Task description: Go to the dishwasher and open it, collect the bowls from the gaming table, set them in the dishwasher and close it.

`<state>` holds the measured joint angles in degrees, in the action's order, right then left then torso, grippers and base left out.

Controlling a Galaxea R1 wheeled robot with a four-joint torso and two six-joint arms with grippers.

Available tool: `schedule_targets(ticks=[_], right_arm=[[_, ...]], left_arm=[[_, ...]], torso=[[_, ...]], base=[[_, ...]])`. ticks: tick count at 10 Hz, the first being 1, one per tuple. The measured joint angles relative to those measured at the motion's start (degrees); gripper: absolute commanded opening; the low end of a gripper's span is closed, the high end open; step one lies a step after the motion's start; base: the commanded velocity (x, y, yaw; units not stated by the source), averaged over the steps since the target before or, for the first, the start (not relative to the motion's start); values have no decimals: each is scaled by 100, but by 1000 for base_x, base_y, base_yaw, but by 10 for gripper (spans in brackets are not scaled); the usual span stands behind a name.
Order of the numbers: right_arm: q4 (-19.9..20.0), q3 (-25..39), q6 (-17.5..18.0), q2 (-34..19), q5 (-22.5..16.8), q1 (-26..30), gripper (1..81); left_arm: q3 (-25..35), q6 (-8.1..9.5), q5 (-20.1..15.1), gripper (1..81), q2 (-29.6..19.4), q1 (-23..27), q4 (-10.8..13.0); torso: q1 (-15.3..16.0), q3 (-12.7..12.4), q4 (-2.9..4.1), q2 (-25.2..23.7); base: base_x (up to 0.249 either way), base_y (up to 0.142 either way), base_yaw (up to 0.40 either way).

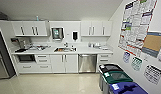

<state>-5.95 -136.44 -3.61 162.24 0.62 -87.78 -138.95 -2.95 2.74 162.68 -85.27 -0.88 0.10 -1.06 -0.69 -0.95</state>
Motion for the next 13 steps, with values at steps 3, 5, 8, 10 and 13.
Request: schedule_targets(ticks=[3, 5, 8, 10, 13], right_arm=[[0, -2, 0, 0, -5, 0, 811], [-2, -2, 0, 0, -2, 2, 811], [0, -2, 0, 0, -5, 2, 811], [0, -4, 0, 0, -5, 0, 811], [-2, -4, 0, 2, -13, -17, 811]], left_arm=[[0, 0, 0, 811, 0, 0, 0], [0, 0, 1, 811, 0, 0, 0], [0, 0, 4, 811, -33, 0, 0], [0, 0, 1, 811, -30, 0, 0], [0, 0, 1, 811, -30, -11, 0]], torso=[[-2, 0, 0, 0], [0, 0, 0, 0], [0, 0, 0, 0], [0, 0, 0, 0], [0, 0, 0, 2]], base=[[116, 0, 0], [106, 0, 0], [94, 0, 0], [83, 0, 0], [80, 0, 0]])
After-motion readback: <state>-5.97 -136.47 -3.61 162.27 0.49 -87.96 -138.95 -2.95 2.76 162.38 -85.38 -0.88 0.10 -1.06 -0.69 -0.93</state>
